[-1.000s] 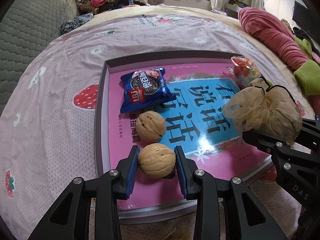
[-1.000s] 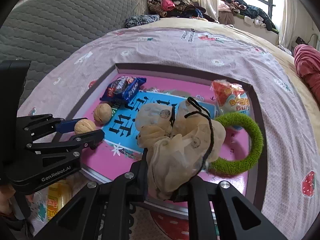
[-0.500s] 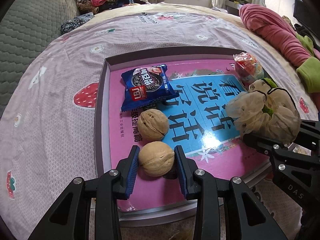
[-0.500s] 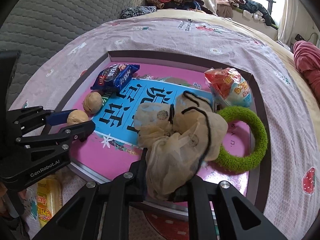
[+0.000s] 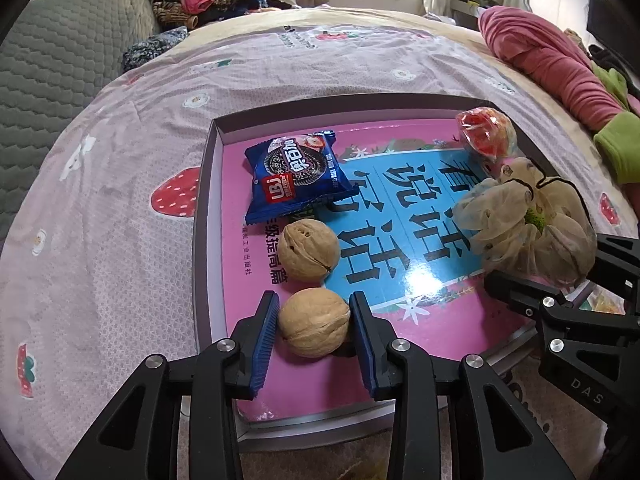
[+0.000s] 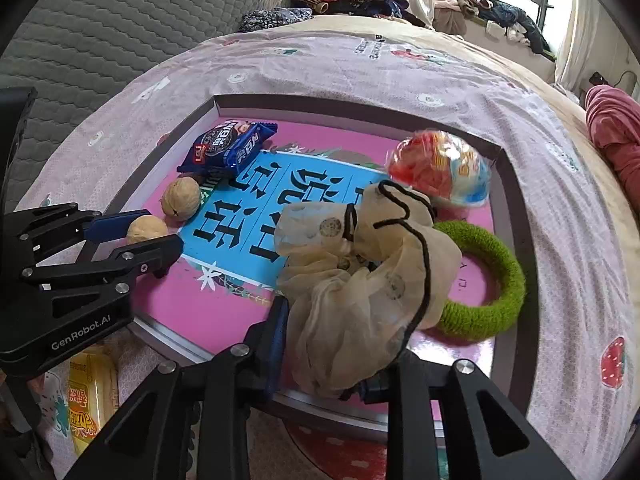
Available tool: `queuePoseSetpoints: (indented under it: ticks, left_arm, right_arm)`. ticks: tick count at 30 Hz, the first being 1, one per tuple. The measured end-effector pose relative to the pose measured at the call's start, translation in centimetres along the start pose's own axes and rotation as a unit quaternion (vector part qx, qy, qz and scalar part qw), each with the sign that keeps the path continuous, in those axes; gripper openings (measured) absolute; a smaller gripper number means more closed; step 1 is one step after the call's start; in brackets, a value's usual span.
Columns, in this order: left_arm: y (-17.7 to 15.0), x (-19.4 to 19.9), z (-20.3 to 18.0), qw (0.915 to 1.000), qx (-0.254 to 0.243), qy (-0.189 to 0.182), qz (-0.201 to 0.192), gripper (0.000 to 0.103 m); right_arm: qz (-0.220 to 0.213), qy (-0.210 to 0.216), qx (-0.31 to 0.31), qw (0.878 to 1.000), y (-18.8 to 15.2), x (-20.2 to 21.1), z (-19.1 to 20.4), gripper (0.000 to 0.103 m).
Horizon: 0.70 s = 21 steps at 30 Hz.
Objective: Organize objects
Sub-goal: 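Open the left tool to drop the walnut while the right tool lowers the mesh bag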
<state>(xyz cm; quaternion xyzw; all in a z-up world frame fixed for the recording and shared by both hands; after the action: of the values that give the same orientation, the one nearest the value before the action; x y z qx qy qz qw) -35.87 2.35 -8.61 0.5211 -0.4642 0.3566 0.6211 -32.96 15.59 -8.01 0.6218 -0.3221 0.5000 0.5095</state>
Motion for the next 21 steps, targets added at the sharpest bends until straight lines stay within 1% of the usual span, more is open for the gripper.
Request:
queuePoseSetpoints:
  ticks: [1,3,8,11,13,15,17,19,21]
  left_arm:
    - [0.0,0.1,0.0,1.0,0.0,-0.001,-0.001,0.043]
    - [0.1,0.3,0.0,1.0,0.001,0.001,-0.005,0.053]
    - [0.1,0.8,0.1,0.9999,0.001,0.002,-0.011,0.056]
    - [0.1,0.7,0.1,0.9999,0.002,0.005,-0.01,0.057]
    - [0.1,0.8,0.1,0.9999,0.003,0.005,-0.01,0.06]
    - [0.0,1.0,0.2,0.9999,0.003,0.007,-0.013,0.066]
    - [0.0,1.2,0.1,0.9998,0.0,0.009,-0.015,0.068]
    - [0.0,1.4,0.2,0.9998,0.001,0.007,-0.017,0.072]
    - [0.0,1.6,0.2,0.9998,0.002,0.006,-0.017,0.074]
  right_arm:
    - [-0.001,-0.002,0.001,1.0,0.0,0.1,0.0,0.031]
    - [-0.003,-0.003,0.002,1.0,-0.1,0.4,0.0,0.033]
    - [-0.006,-0.008,0.005,1.0,-0.2,0.7,0.1,0.037]
    - [-0.007,-0.011,0.007,1.0,-0.2,0.9,0.1,0.042]
    - [-0.008,-0.013,0.008,1.0,-0.1,1.0,0.1,0.044]
    - [-0.01,-0.013,0.007,1.0,-0.1,1.2,0.1,0.045]
    - [-0.013,-0.014,0.006,1.0,-0.2,1.4,0.1,0.048]
    - [-0.015,-0.016,0.006,1.0,-0.2,1.7,0.1,0.055]
    - [-0.018,-0.018,0.005,1.0,-0.2,1.9,0.0,0.057]
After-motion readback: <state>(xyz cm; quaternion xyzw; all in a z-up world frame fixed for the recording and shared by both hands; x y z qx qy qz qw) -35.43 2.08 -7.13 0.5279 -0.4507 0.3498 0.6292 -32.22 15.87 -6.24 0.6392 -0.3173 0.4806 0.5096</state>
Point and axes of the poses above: each gripper's, at about its wrist camera, not at the fingertips, and x roughly against the way its jaws point, z to its left, y to its top, the point moved 2 cm from there along -x, roughly the way its jaws point, and after that the axes turned 14 degrees about z, right-handed, at the moved point
